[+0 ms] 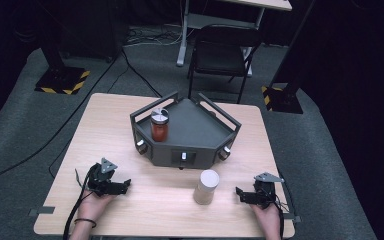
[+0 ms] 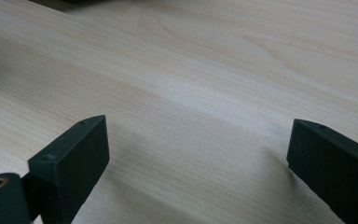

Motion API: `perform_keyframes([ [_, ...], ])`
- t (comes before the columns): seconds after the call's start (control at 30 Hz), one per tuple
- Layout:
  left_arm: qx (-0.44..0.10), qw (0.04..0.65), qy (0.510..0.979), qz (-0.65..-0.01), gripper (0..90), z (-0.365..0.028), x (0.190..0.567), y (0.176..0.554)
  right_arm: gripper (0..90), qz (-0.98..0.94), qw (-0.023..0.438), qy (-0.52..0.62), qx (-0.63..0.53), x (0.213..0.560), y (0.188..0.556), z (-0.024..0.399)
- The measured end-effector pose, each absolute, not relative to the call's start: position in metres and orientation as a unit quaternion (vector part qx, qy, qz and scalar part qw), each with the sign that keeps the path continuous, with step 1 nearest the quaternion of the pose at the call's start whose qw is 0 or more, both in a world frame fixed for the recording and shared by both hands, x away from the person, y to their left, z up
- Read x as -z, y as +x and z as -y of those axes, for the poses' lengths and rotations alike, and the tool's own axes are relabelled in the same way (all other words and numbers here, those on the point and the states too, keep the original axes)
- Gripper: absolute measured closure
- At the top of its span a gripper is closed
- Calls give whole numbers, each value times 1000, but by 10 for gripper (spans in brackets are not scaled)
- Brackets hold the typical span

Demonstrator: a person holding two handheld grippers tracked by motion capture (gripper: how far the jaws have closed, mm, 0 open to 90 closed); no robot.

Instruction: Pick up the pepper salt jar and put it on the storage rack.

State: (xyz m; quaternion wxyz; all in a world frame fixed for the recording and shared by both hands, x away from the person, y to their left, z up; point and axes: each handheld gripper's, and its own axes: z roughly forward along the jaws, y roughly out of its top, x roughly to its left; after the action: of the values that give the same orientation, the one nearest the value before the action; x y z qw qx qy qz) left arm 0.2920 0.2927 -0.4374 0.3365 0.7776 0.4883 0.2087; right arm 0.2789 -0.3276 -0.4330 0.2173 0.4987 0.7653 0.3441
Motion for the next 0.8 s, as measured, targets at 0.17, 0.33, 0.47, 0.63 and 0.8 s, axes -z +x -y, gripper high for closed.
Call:
perform_keyframes([
  [0.17, -209, 337, 778, -488, 37, -293, 437, 292, 51, -765, 219, 492, -353, 429, 275, 328],
  [0.33, -209, 337, 778, -488, 37, -293, 437, 292, 60, -762, 216, 488, -366, 424, 271, 331],
  [0.47, -209, 337, 778, -488, 37, -293, 437, 292, 63, -761, 212, 481, -381, 419, 268, 334],
  [0.63, -209, 337, 778, -488, 37, -293, 437, 292, 63, -764, 209, 471, -387, 414, 264, 334],
  [0.8, -209, 337, 778, -488, 37, -293, 437, 292, 65, -768, 208, 458, -396, 409, 261, 334],
])
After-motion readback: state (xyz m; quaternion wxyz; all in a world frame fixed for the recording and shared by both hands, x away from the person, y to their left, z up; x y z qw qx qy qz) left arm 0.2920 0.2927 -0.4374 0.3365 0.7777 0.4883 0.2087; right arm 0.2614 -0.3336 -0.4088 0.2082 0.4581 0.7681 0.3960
